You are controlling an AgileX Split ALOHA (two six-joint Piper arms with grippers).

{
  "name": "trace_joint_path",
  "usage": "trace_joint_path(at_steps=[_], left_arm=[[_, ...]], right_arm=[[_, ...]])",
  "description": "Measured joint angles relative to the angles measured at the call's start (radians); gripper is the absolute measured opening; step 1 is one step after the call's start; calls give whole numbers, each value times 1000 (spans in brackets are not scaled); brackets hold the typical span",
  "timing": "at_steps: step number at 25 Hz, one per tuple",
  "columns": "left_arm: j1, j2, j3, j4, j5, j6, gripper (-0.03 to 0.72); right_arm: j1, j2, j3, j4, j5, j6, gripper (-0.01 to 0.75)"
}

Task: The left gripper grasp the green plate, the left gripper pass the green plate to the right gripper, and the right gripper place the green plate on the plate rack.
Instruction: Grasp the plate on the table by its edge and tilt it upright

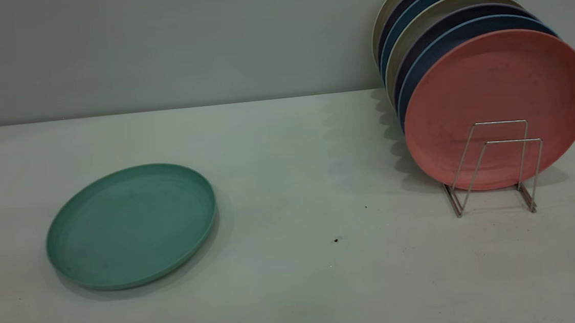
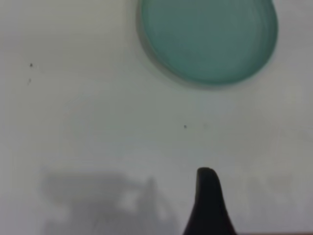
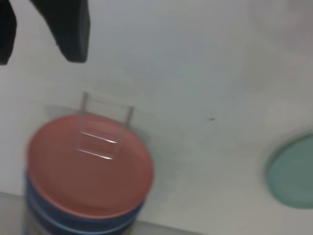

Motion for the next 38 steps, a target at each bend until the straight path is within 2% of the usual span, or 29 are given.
trace_joint_path(at_steps=[5, 10, 16, 21, 28, 38], left_arm=[[0, 261, 0, -114, -169, 43, 563], [0, 530, -16, -353, -283, 284, 563], [23, 809, -156, -655, -294, 619, 563], [128, 1007, -265, -806, -270, 772, 563], [246, 1194, -289, -945, -282, 897, 563], [257, 1371, -292, -1321, -285, 1251, 563]], right_arm=[[0, 210, 0, 162, -81, -186, 321], [0, 341, 0, 296, -124, -349, 322], [0, 391, 0, 374, -145, -452, 322], [0, 394, 0, 381, -145, -461, 322], [0, 394, 0, 382, -145, -462, 322], [0, 394, 0, 383, -145, -462, 322]])
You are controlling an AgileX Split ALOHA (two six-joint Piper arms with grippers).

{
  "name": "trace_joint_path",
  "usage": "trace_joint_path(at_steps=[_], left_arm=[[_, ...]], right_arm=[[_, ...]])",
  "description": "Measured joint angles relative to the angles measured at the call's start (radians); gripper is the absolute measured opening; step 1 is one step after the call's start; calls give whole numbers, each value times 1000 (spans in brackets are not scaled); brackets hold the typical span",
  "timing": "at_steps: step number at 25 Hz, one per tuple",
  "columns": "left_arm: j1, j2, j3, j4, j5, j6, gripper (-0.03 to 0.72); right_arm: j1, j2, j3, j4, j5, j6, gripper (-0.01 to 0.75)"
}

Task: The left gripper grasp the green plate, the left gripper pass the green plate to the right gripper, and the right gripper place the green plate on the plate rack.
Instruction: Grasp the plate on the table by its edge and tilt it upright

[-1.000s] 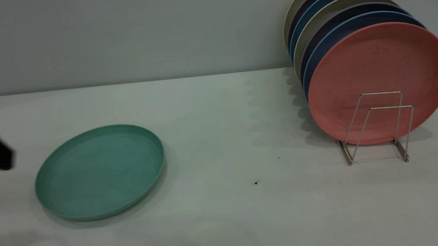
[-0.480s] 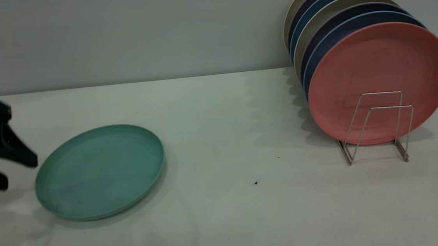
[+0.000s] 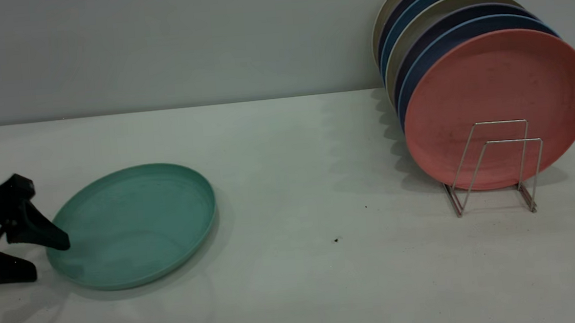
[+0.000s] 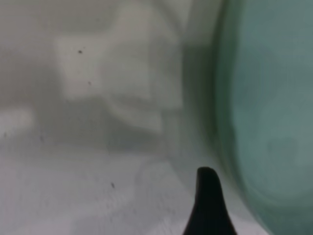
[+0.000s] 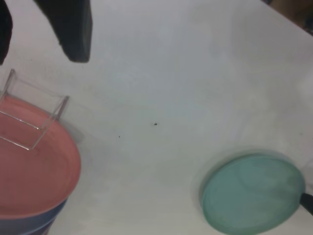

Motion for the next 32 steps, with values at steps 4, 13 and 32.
trace_joint_path(at_steps=[4, 13, 32], left_arm=[[0, 48, 0, -136, 0, 129, 556], [0, 113, -12, -276, 49, 262, 344], [-3, 118, -110, -276, 25, 394, 13]], right_arm=[[0, 0, 0, 0, 0, 0, 322], [0, 0, 0, 14, 0, 0, 322], [0, 135, 0, 233, 34, -43, 312]])
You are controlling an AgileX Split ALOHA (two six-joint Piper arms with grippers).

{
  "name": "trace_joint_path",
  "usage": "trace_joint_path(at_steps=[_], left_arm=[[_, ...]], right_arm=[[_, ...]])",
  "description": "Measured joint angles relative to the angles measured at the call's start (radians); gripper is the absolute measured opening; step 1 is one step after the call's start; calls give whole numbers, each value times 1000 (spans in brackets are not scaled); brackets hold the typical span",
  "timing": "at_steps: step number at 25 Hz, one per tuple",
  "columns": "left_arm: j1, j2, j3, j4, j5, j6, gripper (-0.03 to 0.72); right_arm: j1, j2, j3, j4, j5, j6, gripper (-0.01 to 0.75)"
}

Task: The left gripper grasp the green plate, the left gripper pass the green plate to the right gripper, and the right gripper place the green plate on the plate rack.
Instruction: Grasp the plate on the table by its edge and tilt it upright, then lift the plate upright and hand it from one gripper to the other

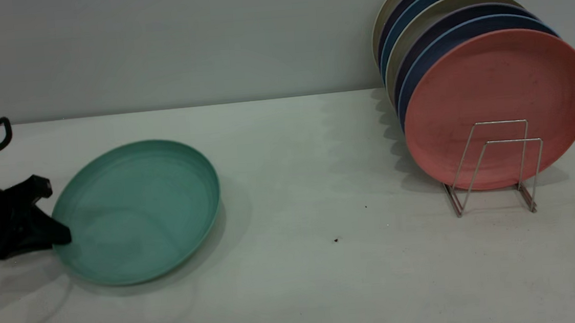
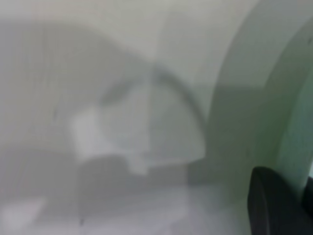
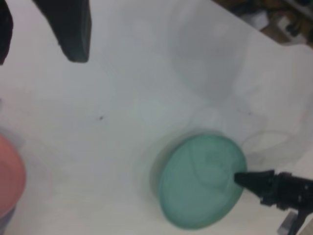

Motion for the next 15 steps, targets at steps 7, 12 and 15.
trace_joint_path(at_steps=[7, 12, 15], left_arm=[[-65, -75, -19, 7, 36, 111, 13], [-146, -167, -19, 16, 88, 151, 13], [-194, -201, -19, 48, 109, 108, 13]], right_arm=[[0, 231, 0, 250, -15, -229, 293], [0, 390, -2, 450, -12, -466, 291], [0, 478, -7, 575, -12, -610, 292]])
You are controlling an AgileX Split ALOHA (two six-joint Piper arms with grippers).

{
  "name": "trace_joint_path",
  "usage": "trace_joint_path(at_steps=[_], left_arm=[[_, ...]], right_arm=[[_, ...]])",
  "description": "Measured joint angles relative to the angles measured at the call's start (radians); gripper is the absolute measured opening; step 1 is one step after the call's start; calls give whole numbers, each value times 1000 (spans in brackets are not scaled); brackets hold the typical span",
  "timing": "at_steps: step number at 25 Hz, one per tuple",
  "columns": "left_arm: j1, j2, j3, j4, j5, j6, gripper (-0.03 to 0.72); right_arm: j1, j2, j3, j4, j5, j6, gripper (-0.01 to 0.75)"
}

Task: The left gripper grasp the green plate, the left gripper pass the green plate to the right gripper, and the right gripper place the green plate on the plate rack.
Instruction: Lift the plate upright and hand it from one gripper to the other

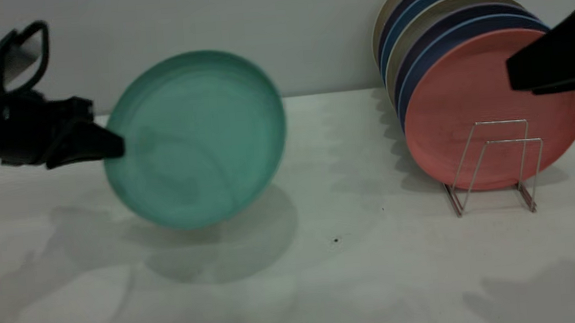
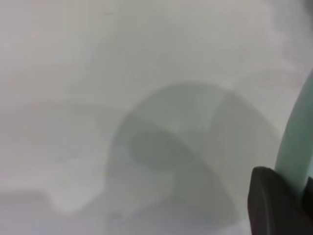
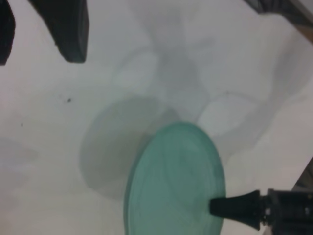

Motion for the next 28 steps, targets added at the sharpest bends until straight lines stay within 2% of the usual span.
trace_joint_path(at_steps=[4, 7, 12, 18, 28], left_arm=[[-57, -4, 0, 49, 63, -62, 13], [-100, -4, 0, 54, 79, -82, 13], [-187, -4, 0, 55, 74, -93, 13], [-280, -4, 0, 17, 15, -103, 13], [-355, -4, 0, -29, 4, -105, 13]], right_arm=[[0, 117, -1, 157, 17, -170, 292], [0, 199, -12, 190, 72, -231, 292], [0, 317, -47, 201, 129, -262, 292], [0, 398, -70, 203, 154, -275, 292], [0, 427, -70, 204, 192, -284, 292]])
